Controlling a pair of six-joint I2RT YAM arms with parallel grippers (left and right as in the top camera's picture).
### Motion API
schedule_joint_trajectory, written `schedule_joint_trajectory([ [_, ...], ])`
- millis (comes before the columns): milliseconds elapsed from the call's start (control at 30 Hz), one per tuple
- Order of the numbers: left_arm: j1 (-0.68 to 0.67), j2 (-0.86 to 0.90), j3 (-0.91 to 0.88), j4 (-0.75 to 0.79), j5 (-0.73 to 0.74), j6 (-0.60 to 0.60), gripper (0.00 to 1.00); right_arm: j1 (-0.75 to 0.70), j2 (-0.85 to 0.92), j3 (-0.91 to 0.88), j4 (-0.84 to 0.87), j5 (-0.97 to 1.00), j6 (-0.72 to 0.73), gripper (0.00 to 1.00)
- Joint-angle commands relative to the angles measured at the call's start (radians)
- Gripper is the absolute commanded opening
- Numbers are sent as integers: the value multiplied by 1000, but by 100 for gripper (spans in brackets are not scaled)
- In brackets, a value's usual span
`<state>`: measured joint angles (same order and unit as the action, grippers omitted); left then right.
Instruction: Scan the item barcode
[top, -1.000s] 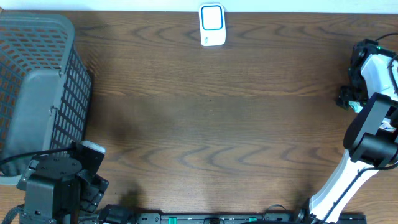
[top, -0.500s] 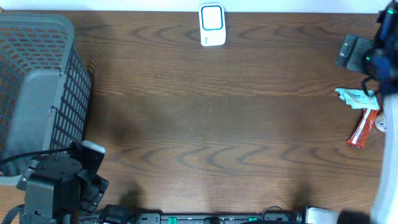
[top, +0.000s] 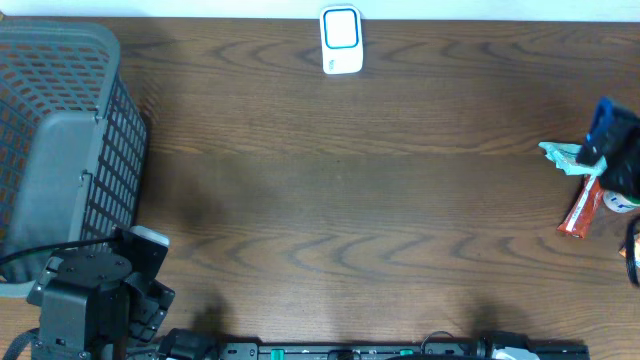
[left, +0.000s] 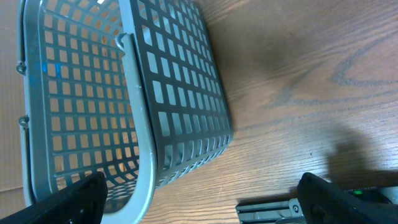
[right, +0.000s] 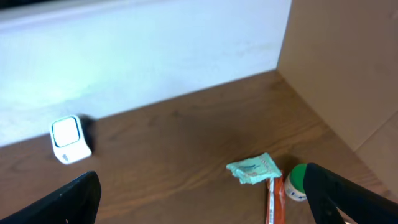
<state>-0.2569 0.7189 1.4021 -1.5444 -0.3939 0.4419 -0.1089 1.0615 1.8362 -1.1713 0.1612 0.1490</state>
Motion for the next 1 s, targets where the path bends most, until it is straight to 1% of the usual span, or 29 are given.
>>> schedule_joint_trajectory([
  [0, 4, 0, 6, 0, 2, -9, 98, 6, -69, -1, -31, 16, 0, 99],
  [167, 4, 0, 6, 0, 2, -9, 98, 6, -142, -2, -85, -33, 16, 99],
  [400, 4, 0, 6, 0, 2, -9, 98, 6, -286, -14, -71, -69, 15, 99],
  [533, 4, 0, 6, 0, 2, -9, 98, 6, -397, -65, -50, -61, 14, 99],
  [633, 4, 0, 6, 0, 2, -10, 98, 6, -488, -149, 5, -58, -1, 99],
  [800, 4, 0, 6, 0, 2, -9, 98, 6, -649, -363, 169, -61, -15, 99],
  [967, 4, 0, 6, 0, 2, -9, 98, 6, -793, -632, 410, -93, -15, 99],
])
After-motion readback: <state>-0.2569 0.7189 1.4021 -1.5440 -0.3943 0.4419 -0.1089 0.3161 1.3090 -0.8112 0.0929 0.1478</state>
